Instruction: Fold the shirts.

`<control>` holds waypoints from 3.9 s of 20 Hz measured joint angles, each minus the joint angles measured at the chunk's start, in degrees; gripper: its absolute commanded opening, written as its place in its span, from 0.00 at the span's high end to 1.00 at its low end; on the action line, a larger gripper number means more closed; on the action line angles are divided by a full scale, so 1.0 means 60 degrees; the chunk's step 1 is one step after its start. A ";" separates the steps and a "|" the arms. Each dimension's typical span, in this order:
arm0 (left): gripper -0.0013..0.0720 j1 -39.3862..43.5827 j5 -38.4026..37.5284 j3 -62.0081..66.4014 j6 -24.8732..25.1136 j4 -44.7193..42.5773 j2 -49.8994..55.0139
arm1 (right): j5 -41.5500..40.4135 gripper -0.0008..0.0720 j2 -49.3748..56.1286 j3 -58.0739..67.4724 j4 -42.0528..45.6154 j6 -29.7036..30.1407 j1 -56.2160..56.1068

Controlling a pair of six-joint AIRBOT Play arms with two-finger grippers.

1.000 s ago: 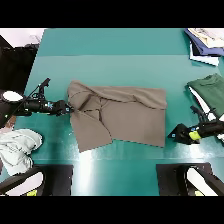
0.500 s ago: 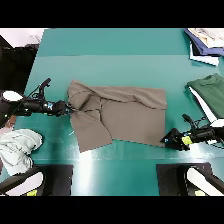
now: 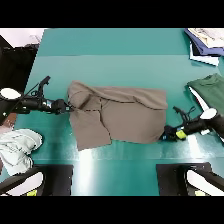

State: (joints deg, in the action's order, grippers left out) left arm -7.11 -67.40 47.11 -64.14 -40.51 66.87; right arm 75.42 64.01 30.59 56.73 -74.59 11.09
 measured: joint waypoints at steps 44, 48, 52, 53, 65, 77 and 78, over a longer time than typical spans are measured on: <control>0.94 0.0004 0.0022 0.7624 -0.0831 -0.2146 0.3410 | 0.2102 0.96 0.5865 1.3828 0.3501 -0.2783 -0.0743; 0.94 0.0000 0.1741 0.7592 -0.0233 -0.2022 0.3825 | 0.0390 0.96 0.6408 1.3828 0.3512 -0.3096 -0.1009; 0.94 0.0004 0.2065 0.7584 0.0091 -0.2554 0.3927 | -0.0073 0.96 0.6550 1.3828 0.3548 -0.3151 -0.1151; 0.94 0.0000 0.1854 0.7584 0.0138 -0.2809 0.3938 | 0.0080 0.96 0.6561 1.3832 0.3559 -0.3085 -0.1184; 0.94 0.0004 -0.1555 0.6153 0.0251 -0.4991 0.3963 | 0.2284 0.96 0.6550 1.2499 0.5417 -0.2765 -0.2331; 0.24 -0.0331 -0.2295 0.5380 -0.1308 -0.5595 0.3249 | 0.2725 0.52 0.5941 1.1632 0.2823 -0.2368 -0.1902; 0.24 -0.0459 -0.2299 0.5100 -0.1483 -0.5577 0.2896 | 0.2816 0.52 0.5737 1.1624 0.2626 -0.2288 -0.1752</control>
State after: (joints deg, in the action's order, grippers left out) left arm -9.87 -81.19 77.71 -73.03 -73.97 84.25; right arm 92.31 98.43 100.33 72.49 -88.31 0.58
